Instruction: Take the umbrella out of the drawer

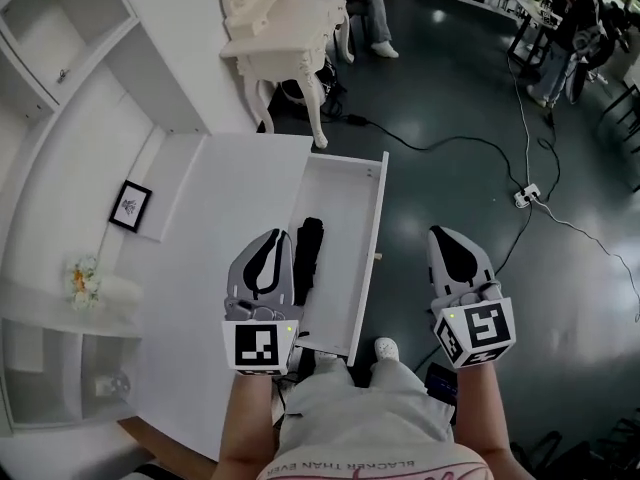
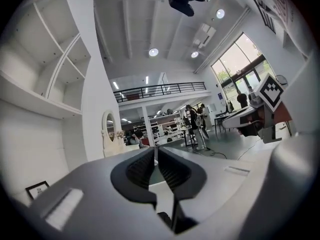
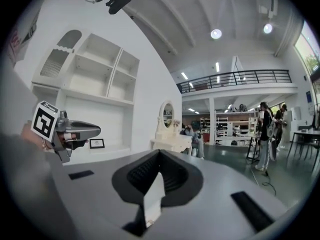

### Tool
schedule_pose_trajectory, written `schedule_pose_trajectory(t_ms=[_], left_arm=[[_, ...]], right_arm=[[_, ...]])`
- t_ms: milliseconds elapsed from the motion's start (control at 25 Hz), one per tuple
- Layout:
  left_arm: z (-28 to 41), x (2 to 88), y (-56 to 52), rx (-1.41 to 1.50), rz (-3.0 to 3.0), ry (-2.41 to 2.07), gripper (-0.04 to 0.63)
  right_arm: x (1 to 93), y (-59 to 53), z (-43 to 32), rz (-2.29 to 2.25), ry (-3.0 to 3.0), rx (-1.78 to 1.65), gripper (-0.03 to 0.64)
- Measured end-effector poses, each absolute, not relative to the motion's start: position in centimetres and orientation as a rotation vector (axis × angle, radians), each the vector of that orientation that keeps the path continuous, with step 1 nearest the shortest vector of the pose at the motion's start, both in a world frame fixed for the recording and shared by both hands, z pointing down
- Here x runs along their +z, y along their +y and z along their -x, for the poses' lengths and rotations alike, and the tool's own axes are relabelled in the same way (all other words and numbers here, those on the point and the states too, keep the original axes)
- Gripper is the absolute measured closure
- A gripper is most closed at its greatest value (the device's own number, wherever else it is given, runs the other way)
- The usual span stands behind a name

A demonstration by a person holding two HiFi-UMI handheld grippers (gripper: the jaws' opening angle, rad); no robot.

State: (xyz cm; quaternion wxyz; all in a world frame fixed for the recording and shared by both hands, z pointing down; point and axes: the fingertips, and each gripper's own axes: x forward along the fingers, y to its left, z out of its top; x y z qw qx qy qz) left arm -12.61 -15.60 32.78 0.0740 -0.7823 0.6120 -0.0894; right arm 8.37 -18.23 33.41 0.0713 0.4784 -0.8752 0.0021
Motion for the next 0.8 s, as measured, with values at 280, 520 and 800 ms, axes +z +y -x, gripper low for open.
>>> schedule_pose_trajectory(t_ms=[280,520,800], left_arm=[[13.4,33.7,-16.7,-0.251,2.447,1.672,0.586],[13.9,35.3,-17.3,-0.241,2.544,1.634,0.586],[14.7,38.9,-17.9,-0.287,2.663,1.678,0.577]], right_arm=[[33.3,-16.9,-7.5,-1.570,-2.532,0.004,0.610],[33.7,-16.1,-6.8,-1.638,-2.461,0.011,0.609],[35.1,-15.9,-6.4,-1.676,-2.395,0.054,0.609]])
